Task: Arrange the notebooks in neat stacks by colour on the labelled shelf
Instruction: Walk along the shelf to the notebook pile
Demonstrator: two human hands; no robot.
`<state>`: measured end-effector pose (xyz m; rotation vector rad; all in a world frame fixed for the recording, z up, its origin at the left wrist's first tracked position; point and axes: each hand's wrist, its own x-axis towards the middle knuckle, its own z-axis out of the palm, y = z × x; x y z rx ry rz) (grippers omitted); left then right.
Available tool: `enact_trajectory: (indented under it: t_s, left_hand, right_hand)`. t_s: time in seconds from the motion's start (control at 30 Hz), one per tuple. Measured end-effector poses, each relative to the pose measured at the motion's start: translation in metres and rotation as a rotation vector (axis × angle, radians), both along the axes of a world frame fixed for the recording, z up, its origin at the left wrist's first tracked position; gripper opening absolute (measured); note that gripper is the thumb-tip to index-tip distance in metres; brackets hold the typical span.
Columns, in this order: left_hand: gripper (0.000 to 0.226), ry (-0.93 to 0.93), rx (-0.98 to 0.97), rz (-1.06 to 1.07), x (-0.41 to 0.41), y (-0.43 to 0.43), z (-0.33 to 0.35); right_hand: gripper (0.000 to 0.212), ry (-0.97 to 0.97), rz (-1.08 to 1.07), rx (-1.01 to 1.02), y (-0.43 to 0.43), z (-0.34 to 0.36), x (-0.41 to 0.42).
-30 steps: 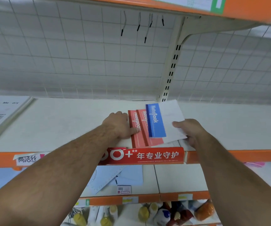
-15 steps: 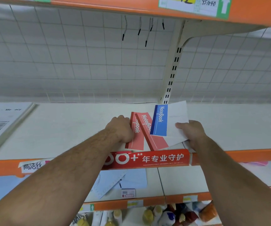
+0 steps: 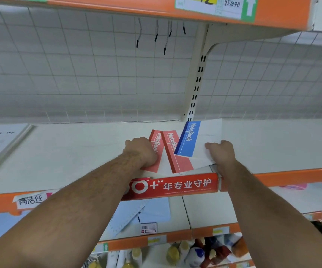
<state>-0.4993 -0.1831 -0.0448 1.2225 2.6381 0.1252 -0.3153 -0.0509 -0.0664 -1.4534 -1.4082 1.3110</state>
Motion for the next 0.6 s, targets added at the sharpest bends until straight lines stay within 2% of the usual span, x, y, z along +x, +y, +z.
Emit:
enact_trajectory:
  t_s: [0.2, 0.37, 0.6]
  left_hand:
    - [0.047, -0.092, 0.038, 0.067, 0.009, 0.001, 0.000]
    - [0.048, -0.331, 0.118, 0.142, -0.001, -0.005, 0.000]
    - [0.020, -0.563, 0.273, 0.204, -0.019, -0.011, 0.006]
  right_hand:
    - [0.013, -0.045, -0.005, 0.013, -0.003, 0.002, -0.002]
    - [0.012, -0.142, -0.013, 0.044, -0.005, 0.002, -0.003]
    - [0.016, -0.332, 0.136, 0.073, -0.009, 0.012, -0.014]
